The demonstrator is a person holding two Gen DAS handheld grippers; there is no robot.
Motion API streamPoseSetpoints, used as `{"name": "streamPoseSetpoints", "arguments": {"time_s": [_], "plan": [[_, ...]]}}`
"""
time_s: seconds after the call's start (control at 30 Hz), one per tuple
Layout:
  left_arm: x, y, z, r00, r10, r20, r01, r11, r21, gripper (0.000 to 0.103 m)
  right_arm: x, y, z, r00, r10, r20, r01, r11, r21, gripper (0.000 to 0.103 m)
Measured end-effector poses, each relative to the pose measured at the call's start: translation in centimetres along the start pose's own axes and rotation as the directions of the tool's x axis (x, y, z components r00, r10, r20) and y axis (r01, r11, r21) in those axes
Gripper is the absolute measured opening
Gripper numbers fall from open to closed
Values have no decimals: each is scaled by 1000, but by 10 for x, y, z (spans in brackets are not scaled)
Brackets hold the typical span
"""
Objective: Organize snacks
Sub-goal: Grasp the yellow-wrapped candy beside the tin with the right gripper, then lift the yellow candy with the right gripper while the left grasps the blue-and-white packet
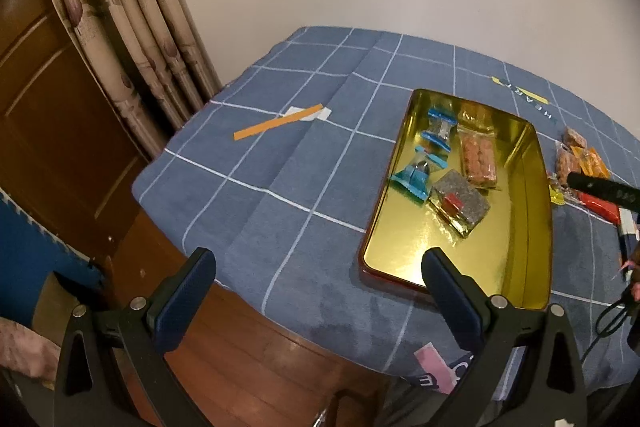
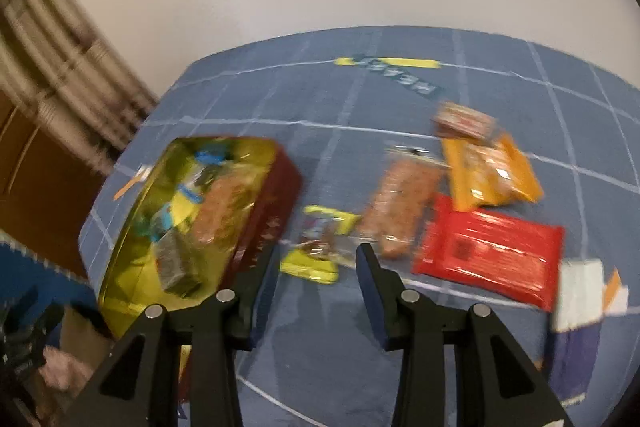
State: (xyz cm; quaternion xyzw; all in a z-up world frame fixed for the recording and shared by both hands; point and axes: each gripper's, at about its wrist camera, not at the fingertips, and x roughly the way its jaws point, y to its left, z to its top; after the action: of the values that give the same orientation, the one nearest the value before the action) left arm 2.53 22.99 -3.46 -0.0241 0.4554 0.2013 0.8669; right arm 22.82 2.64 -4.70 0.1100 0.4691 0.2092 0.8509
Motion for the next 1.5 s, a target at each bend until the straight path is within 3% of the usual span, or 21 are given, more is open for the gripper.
{"name": "streamPoseSetpoints", "arguments": {"time_s": [0.07,0.2,0.47,0.63,0.77,0.87,0.97,1.03,1.1,1.17,1.23,1.3,1.33,1.37,1.5], "plan": [[1,0,0,1000,-1,-6,1,1000,2,102,9,10,-1,998,-48,-27,47,998,-48,41],[0,0,-1,1000,2,2,-2,1000,3,102,27,16,1,997,-48,-53,44,997,-63,40],[2,-3,-1,1000,0,-7,0,1000,17,102,53,25,11,985,-145,-98,135,985,-108,39],[2,-7,-2,1000,20,3,-20,999,28,102,65,23,9,979,-164,-118,153,983,-100,26],[-8,-11,-4,999,27,46,-29,998,48,102,27,21,-9,994,-101,-49,98,994,-49,26],[-21,-20,-7,995,12,101,-21,996,90,102,-24,-1,-45,998,-57,1,57,998,28,26],[-41,-37,-12,987,-85,135,63,984,166,102,-79,-43,-90,995,-87,45,81,988,131,26],[-59,-55,-17,971,-197,133,161,957,240,102,-116,-78,-120,985,-156,73,139,969,206,26],[-75,-81,-21,938,-339,70,300,898,323,102,-149,-117,-148,971,-222,89,189,939,287,26],[-88,-113,-23,886,-463,-29,439,817,374,102,-177,-153,-174,957,-274,97,221,901,372,26],[-96,-155,-20,817,-557,-150,566,723,396,102,-196,-175,-194,948,-297,118,219,873,435,26],[-99,-193,-16,775,-594,-217,626,674,392,102,-211,-189,-209,941,-306,144,206,855,476,26],[-99,-213,-13,762,-601,-241,644,659,390,102,-213,-192,-211,939,-306,157,196,851,487,26],[-98,-234,-12,759,-599,-255,647,653,394,102,-214,-195,-215,938,-301,172,182,849,496,26],[-78,-326,-3,767,-539,-348,641,637,427,102,-221,-193,-217,943,-251,218,115,861,496,26]]}}
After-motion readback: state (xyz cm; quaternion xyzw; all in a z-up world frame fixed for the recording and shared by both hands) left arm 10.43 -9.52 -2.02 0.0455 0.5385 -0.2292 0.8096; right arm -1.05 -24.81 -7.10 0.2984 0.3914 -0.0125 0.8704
